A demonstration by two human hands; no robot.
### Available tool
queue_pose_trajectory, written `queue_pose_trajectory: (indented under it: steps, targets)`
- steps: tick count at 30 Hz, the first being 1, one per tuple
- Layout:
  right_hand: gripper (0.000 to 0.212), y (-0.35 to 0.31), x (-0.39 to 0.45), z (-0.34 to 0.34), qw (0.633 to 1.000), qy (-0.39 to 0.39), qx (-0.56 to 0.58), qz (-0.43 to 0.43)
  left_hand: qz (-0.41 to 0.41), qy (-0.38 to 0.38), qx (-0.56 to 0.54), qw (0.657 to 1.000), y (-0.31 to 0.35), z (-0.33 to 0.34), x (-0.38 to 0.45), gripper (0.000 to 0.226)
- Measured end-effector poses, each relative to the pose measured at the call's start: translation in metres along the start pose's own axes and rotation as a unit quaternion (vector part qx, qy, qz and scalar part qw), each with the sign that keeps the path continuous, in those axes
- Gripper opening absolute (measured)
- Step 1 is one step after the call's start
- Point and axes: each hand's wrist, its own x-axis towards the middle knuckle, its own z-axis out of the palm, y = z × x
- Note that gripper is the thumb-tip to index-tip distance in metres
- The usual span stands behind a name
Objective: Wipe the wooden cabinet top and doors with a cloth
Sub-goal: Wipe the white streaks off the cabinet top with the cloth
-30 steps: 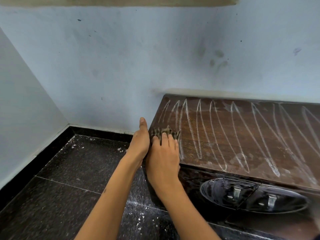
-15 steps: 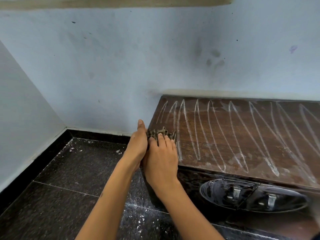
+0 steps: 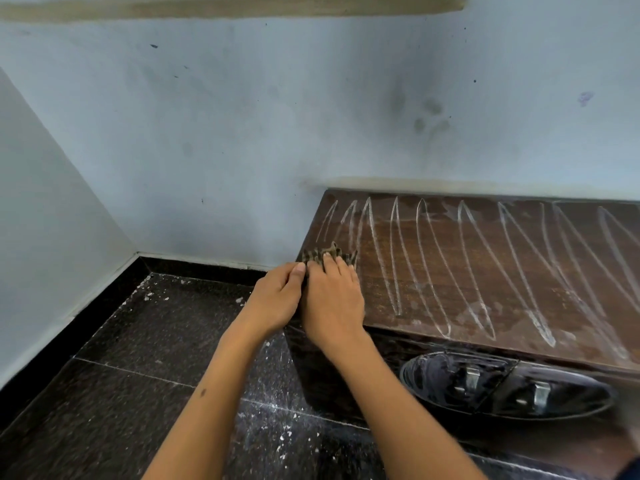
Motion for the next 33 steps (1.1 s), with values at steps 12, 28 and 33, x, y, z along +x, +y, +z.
queue_pose_trajectory:
  steps: [12,28,33]
  targets:
    - [0.045,0.002,0.001,0.001,1.0,-0.012,0.004,0.005,0.073,-0.029,0.136,0.987,-0.005,-0.002,-0.015,0.055]
    - [0.044,0.009,0.028,-0.012,0.998,-0.052,0.025,-0.007,0.12,-0.06,0.356,0.925,-0.018,0.009,-0.041,0.06]
    - [0.044,0.01,-0.005,-0.003,0.999,-0.001,0.036,0.011,0.104,-0.08,0.402,0.906,-0.018,0.01,-0.043,0.063]
